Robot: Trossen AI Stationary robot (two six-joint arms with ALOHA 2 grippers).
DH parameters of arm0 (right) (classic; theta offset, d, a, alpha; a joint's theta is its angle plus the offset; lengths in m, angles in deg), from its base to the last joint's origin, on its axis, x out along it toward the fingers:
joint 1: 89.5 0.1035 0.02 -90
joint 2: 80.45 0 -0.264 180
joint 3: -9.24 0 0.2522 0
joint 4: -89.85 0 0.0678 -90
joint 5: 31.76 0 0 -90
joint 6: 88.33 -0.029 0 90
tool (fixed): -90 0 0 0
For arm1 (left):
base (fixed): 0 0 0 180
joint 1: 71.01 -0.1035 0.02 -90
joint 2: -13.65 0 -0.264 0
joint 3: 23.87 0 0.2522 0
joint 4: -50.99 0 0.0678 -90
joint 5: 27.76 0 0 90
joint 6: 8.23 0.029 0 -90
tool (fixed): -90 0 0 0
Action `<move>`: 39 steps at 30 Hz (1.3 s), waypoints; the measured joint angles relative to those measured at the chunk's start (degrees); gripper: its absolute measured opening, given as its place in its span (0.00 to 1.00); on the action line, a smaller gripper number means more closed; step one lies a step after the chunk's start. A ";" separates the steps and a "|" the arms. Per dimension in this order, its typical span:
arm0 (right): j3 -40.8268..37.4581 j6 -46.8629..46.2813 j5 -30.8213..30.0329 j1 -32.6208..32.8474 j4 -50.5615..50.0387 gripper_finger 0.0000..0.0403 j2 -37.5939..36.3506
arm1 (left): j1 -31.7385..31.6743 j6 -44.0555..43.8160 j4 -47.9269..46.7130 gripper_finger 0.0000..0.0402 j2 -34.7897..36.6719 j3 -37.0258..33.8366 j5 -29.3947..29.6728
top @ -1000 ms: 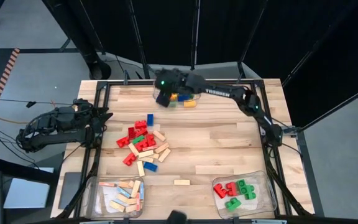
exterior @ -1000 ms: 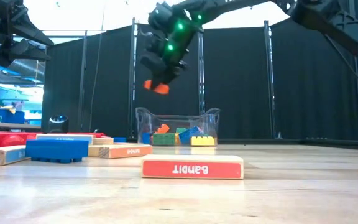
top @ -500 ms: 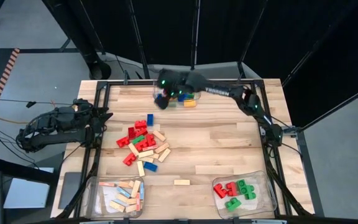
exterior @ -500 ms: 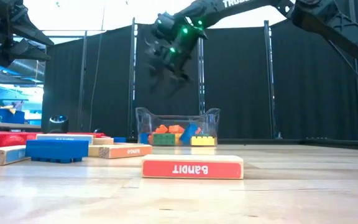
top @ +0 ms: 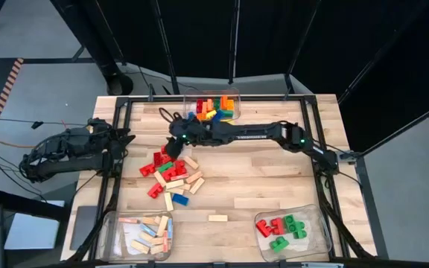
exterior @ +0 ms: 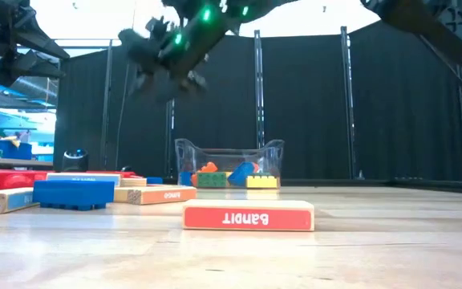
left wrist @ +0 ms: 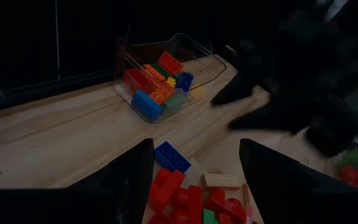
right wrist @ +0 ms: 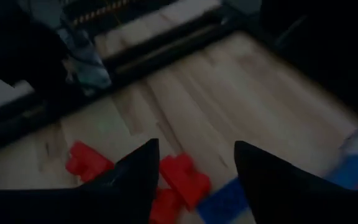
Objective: Sort blocks by size
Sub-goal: Put the 4-stud blue game piece into the top center transparent bin
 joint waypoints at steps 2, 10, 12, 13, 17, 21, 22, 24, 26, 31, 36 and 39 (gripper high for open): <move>-0.12 -0.40 2.77 -0.41 1.43 0.49 2.30 | -0.02 0.02 -0.01 0.61 -0.01 0.00 0.00; -0.02 -12.73 6.46 -2.09 6.14 0.41 9.22 | -0.02 0.15 0.02 0.61 0.00 -0.04 -0.02; -0.04 -14.31 6.48 -2.69 6.04 0.39 10.62 | -0.02 0.15 0.00 0.61 -0.02 -0.04 -0.02; -0.08 -14.96 6.56 -3.03 5.53 0.38 10.90 | -0.02 0.15 0.02 0.61 -0.02 -0.04 0.00; 0.11 -16.99 7.14 -4.31 3.68 0.33 11.46 | -0.02 0.15 0.01 0.61 -0.02 -0.04 0.00; -0.07 -18.04 10.76 -5.43 1.37 0.28 11.66 | -0.02 0.15 -0.02 0.61 -0.02 -0.04 -0.02; -0.02 -18.76 10.68 -5.54 0.41 0.27 11.61 | 0.00 0.15 -0.02 0.61 -0.02 -0.04 -0.02; 0.14 -21.35 10.97 -5.55 -2.32 0.26 11.35 | -0.02 0.15 -0.03 0.61 -0.02 -0.04 -0.02; 0.23 -24.10 13.14 -5.49 -8.07 0.24 10.61 | -0.02 0.15 -0.01 0.61 0.00 -0.04 -0.02; 0.40 -24.81 17.74 -4.41 -19.92 0.17 9.76 | -0.02 0.26 -0.04 0.61 -0.02 -0.04 -0.32; 0.20 -20.97 16.55 -1.02 -32.89 0.12 7.08 | -0.02 0.31 -0.02 0.61 -0.02 -0.04 -0.48; -0.26 -16.81 11.86 1.00 -42.22 0.09 4.89 | -0.02 0.31 -0.02 0.61 -0.02 -0.04 -0.50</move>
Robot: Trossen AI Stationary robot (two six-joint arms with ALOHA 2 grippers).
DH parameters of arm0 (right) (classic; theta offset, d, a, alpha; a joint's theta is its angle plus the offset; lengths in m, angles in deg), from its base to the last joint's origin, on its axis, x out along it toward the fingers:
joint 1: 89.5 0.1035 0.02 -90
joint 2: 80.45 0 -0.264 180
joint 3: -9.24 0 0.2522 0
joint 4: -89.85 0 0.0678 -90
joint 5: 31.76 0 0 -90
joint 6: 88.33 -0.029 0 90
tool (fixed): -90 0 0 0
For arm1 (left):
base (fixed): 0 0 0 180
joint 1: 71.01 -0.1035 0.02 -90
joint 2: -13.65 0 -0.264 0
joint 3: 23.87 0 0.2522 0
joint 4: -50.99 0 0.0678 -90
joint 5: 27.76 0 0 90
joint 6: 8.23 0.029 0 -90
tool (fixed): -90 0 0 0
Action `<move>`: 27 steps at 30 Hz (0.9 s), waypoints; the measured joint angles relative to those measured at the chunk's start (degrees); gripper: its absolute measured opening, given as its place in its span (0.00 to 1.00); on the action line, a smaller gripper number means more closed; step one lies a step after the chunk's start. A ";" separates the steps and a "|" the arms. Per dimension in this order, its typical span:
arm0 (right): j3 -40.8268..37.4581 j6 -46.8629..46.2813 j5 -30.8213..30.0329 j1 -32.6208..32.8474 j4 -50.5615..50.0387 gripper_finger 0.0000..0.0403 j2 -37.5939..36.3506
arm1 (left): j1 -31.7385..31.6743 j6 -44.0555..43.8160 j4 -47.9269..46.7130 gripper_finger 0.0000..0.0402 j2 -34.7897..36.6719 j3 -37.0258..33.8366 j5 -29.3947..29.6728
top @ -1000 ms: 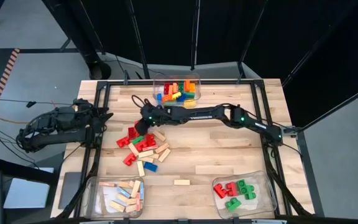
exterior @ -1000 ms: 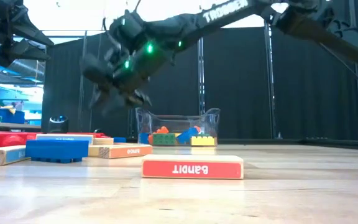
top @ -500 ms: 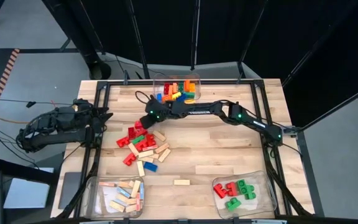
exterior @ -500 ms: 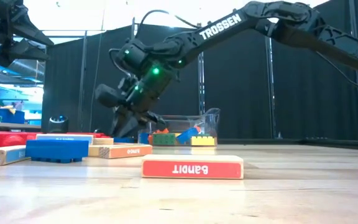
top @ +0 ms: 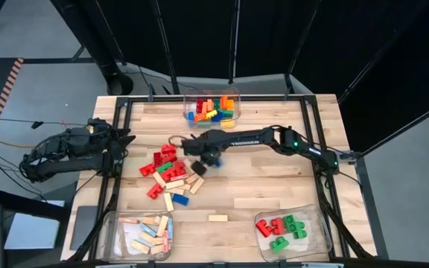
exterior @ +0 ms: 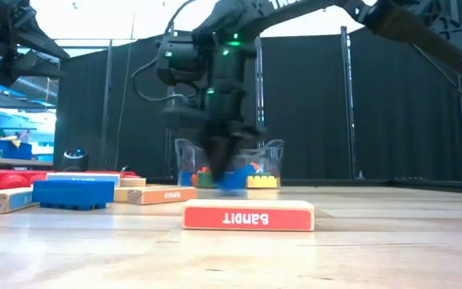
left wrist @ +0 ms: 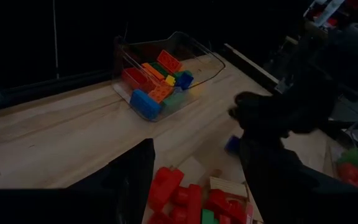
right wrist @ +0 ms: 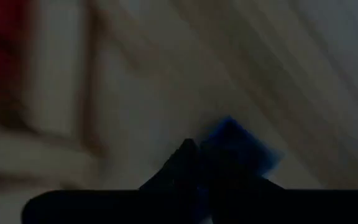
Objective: Sort blocks by size
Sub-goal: Put the 4-stud blue game piece into the top center transparent bin
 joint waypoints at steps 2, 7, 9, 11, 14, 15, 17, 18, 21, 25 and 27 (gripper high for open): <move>-0.07 2.42 -3.96 1.03 -4.76 0.08 -1.36 | 0.01 0.02 0.00 0.61 0.02 0.00 -0.05; 0.27 9.15 -7.32 2.18 -11.44 0.06 -8.59 | 0.01 0.04 0.00 0.61 0.00 0.00 -0.08; 0.14 9.68 -7.27 2.43 -13.36 0.07 -10.09 | 0.02 0.03 0.00 0.61 0.01 0.00 -0.09; 0.06 11.01 -7.27 2.55 -15.55 0.10 -11.18 | 0.01 0.04 0.00 0.61 0.02 0.00 -0.15; 0.14 12.81 -5.89 2.60 -22.94 0.20 -13.56 | 0.02 0.04 0.00 0.61 0.01 0.00 -0.18; -0.06 12.90 -5.65 2.61 -23.91 0.24 -14.17 | 0.01 0.04 0.00 0.61 0.02 0.00 -0.18; -3.04 11.68 -5.50 2.50 -22.30 0.34 -16.70 | 0.01 0.04 0.00 0.61 0.02 0.00 -0.20; -4.42 10.15 -6.07 2.31 -22.95 0.40 -17.76 | 0.02 0.04 0.00 0.61 0.02 0.00 -0.20; -11.35 5.12 -9.97 0.54 -22.83 0.54 -22.72 | 0.01 0.04 0.01 0.61 0.01 0.01 -0.23; -24.52 -0.36 -9.81 -2.63 -22.58 0.66 -29.80 | 0.02 0.06 0.02 0.61 0.02 0.02 -0.22; -30.83 -3.56 -9.47 -4.34 -21.65 0.67 -33.64 | 0.00 0.06 0.00 0.61 0.00 0.02 -0.22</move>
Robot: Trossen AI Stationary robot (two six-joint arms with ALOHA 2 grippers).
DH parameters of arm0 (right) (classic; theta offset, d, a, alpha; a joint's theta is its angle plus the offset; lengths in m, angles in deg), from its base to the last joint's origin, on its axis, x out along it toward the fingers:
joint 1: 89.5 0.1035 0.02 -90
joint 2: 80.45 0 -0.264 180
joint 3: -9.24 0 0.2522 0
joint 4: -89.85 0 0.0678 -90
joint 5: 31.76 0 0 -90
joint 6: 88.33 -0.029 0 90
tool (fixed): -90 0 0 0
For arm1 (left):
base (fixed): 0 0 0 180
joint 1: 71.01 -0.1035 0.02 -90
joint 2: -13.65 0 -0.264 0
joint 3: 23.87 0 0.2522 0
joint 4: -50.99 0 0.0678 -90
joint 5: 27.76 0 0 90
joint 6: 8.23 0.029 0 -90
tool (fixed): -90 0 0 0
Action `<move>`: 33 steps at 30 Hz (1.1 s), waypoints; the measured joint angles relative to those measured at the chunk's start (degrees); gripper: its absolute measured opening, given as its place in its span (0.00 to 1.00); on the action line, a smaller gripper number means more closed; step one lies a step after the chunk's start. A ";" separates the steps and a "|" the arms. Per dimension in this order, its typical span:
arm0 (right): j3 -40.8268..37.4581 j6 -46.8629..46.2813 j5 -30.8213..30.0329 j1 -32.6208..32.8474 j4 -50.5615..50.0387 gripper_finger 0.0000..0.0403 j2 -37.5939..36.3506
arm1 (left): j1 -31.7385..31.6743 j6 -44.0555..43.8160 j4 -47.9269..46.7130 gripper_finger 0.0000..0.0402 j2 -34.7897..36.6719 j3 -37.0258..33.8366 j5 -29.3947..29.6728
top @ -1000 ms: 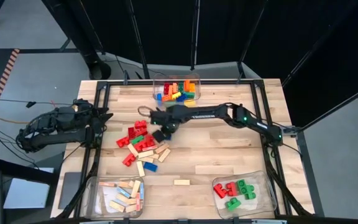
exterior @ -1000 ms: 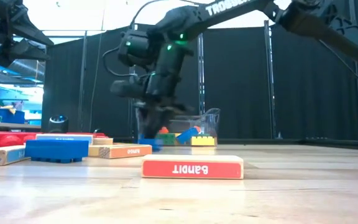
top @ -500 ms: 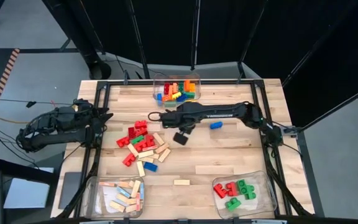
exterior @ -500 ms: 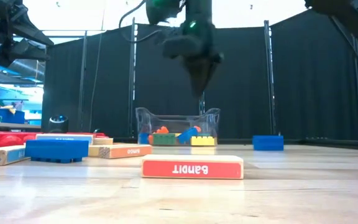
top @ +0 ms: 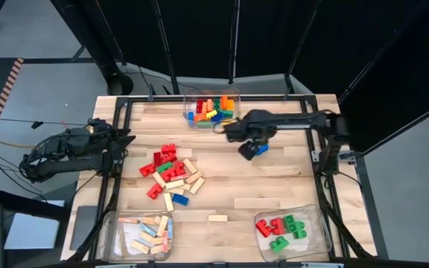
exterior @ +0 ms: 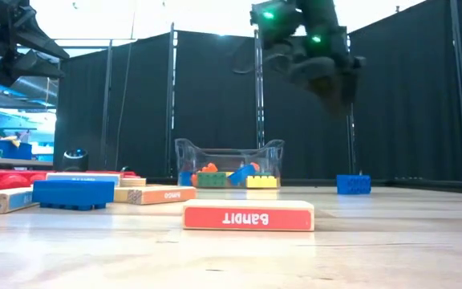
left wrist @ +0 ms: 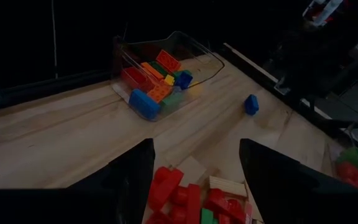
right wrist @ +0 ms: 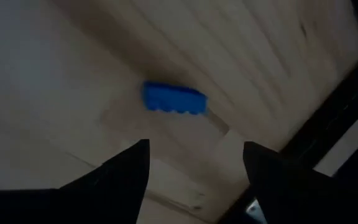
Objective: Sort blocks by size
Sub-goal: Put the 4-stud blue game piece into the top center transparent bin
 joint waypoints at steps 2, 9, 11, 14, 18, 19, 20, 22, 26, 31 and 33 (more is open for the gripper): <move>-5.54 -4.31 1.52 -2.11 3.89 0.67 -3.83 | 0.00 -0.02 0.02 0.61 0.02 0.00 0.00; -19.93 -10.65 9.85 -4.40 16.84 0.65 -9.23 | 0.01 -0.03 0.02 0.61 0.01 0.00 0.00; -22.08 -13.08 10.91 -5.29 17.23 0.65 -8.88 | 0.01 -0.06 0.02 0.61 0.01 0.00 0.00; -24.49 -12.90 12.56 -5.71 22.78 0.64 -8.66 | 0.02 -0.09 0.03 0.61 0.00 0.00 0.14; -23.91 -5.41 11.98 -5.44 25.21 0.65 -8.66 | 0.02 -0.26 0.02 0.61 0.02 0.00 0.29; -23.13 -2.42 10.74 -5.44 24.91 0.64 -8.66 | 0.01 -0.26 0.02 0.61 0.01 0.00 0.32; -22.43 0.52 9.10 -5.42 24.46 0.64 -8.66 | 0.02 -0.28 0.02 0.61 0.02 0.00 0.35; -21.69 8.41 5.96 -5.14 23.30 0.63 -8.68 | 0.00 -0.41 0.02 0.61 0.02 0.00 0.41; -22.23 27.21 5.40 -4.96 23.49 0.62 -8.57 | 0.02 -0.44 0.01 0.61 0.02 0.00 0.44; -25.22 42.60 6.62 -5.13 25.51 0.61 -8.42 | 0.02 -0.44 0.00 0.61 0.02 0.00 0.47; -26.52 46.11 5.91 -5.13 26.59 0.61 -8.42 | 0.00 -0.56 0.00 0.61 0.00 0.00 0.75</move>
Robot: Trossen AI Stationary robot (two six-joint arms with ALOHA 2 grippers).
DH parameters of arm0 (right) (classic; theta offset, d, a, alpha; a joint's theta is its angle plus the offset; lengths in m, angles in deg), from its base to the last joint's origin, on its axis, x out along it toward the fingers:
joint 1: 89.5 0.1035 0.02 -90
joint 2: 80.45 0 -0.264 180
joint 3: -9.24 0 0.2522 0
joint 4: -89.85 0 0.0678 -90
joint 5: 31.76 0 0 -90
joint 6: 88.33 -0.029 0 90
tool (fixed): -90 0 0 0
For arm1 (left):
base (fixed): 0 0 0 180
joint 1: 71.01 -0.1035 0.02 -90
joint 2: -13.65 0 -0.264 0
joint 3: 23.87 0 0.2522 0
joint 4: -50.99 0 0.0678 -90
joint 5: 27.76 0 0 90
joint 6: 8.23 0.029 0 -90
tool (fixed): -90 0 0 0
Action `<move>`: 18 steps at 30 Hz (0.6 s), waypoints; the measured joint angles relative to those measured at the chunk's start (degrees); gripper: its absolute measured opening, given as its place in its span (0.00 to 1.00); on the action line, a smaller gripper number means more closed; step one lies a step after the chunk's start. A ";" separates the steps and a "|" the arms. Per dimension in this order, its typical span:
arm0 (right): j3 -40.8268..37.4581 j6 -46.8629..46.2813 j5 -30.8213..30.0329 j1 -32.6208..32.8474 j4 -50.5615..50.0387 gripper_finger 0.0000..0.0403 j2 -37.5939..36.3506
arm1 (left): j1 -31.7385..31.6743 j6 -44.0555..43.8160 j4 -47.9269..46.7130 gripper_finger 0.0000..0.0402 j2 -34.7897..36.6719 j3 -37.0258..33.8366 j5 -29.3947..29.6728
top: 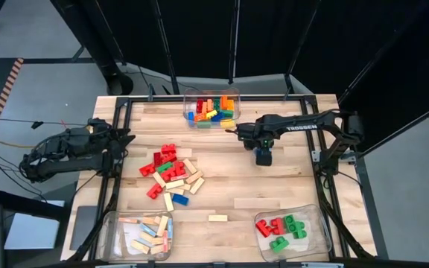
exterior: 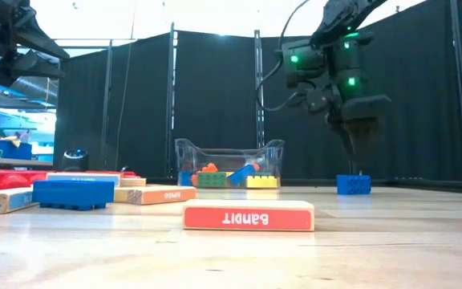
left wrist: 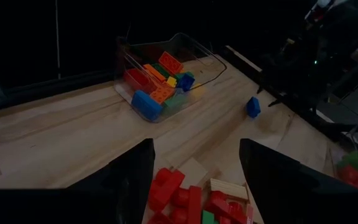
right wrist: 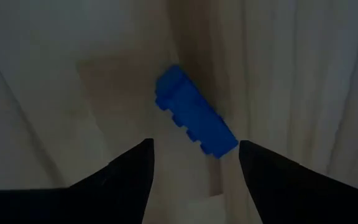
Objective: Sort blocks by size
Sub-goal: Put the 4-stud blue game piece into the top center transparent bin
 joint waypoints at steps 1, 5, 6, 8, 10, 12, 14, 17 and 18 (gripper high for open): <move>-0.62 1.06 -0.82 0.00 0.63 0.61 0.00 | 0.02 -0.10 0.00 0.61 0.02 0.00 0.07; -2.91 4.12 -0.32 -0.50 4.00 0.61 0.00 | 0.02 -0.55 -0.13 0.61 0.02 0.00 0.81; -3.52 4.62 0.63 -0.63 5.02 0.61 0.00 | 0.01 -0.60 -0.20 0.61 0.01 0.00 0.89; -5.18 5.55 2.03 -0.80 7.53 0.61 0.00 | 0.02 -0.73 -0.26 0.61 0.02 0.00 1.08; -7.00 4.85 2.31 -0.81 9.89 0.61 0.00 | 0.00 -0.79 -0.31 0.61 0.02 0.00 1.26; -8.76 2.54 2.69 -0.64 12.16 0.58 0.02 | 0.00 -0.80 -0.33 0.61 0.02 0.00 1.26; -10.10 -0.13 3.69 -0.30 12.75 0.52 0.02 | 0.02 -0.86 -0.33 0.61 0.01 0.00 1.26; -11.17 -4.61 4.19 0.20 12.50 0.33 0.02 | 0.00 -0.93 -0.37 0.61 0.02 0.00 1.46; -11.16 -5.97 4.73 0.31 12.33 0.26 0.02 | 0.00 -0.93 -0.37 0.61 0.02 0.00 1.48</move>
